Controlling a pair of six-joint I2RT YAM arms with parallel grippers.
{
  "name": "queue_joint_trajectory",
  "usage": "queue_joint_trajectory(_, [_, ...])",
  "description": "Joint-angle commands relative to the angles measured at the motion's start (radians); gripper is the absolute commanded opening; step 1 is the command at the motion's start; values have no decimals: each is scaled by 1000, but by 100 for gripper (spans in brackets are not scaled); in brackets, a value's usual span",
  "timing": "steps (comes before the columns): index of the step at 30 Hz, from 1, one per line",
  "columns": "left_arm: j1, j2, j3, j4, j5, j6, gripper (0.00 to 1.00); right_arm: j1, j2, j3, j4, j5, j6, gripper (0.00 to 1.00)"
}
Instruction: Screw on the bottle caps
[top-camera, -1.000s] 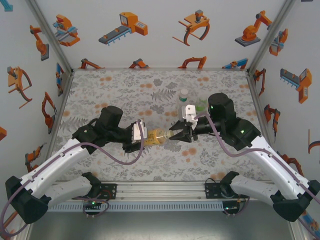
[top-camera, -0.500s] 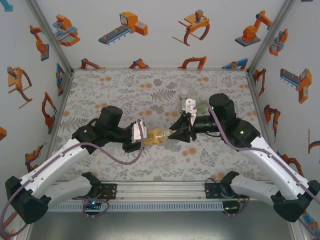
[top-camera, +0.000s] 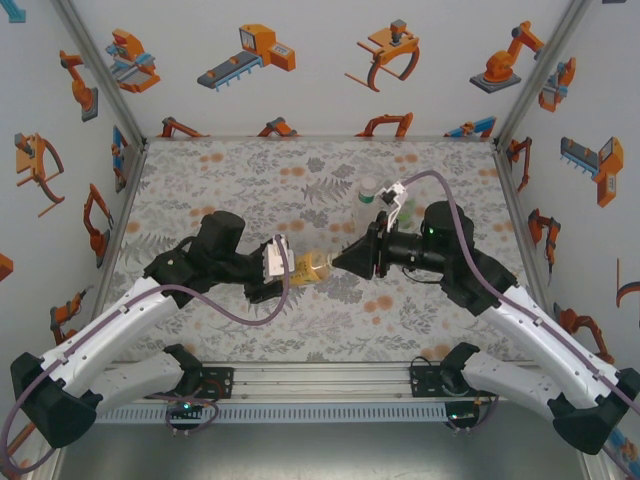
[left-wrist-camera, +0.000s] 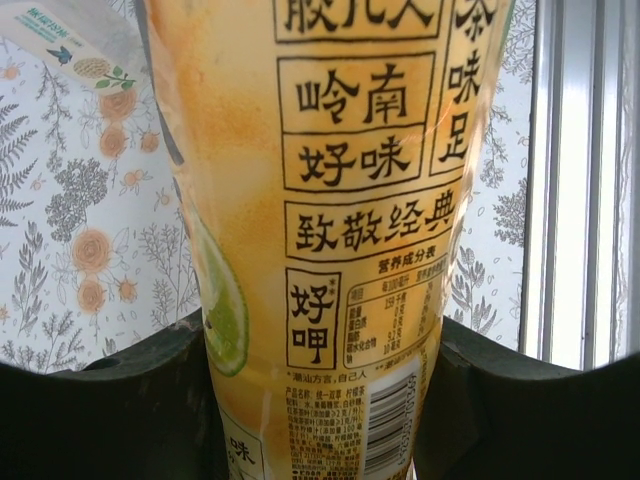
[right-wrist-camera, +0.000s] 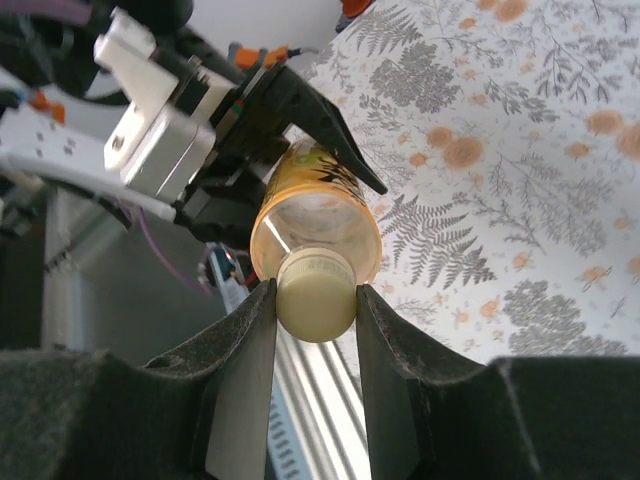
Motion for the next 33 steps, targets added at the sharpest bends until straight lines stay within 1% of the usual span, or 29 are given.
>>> queue_joint_trajectory(1, [-11,-14,28,25,59,8,0,-1,4,-10,46,165,279,0])
queue_joint_trajectory(4, [-10,-12,27,31,47,2,0,-1,20,-8,2,174,416,0])
queue_joint_trajectory(7, [-10,-10,26,39,30,-7,0,-1,39,25,-97,190,475,2])
queue_joint_trajectory(9, [-9,-8,27,44,23,-12,0,-1,40,28,-116,191,509,6])
queue_joint_trajectory(12, [-10,-2,28,46,18,-17,0,-1,40,19,-96,175,534,13])
queue_joint_trajectory(15, [-9,0,28,48,16,-18,0,-1,41,24,-100,173,528,19])
queue_joint_trajectory(20, [-9,2,27,48,7,-20,0,-1,36,46,-120,172,479,38])
queue_joint_trajectory(27, [-10,11,30,49,-4,-25,0,-1,42,97,-153,160,404,48])
queue_joint_trajectory(33, [-9,12,30,48,-6,-27,0,-1,44,123,-164,163,347,54])
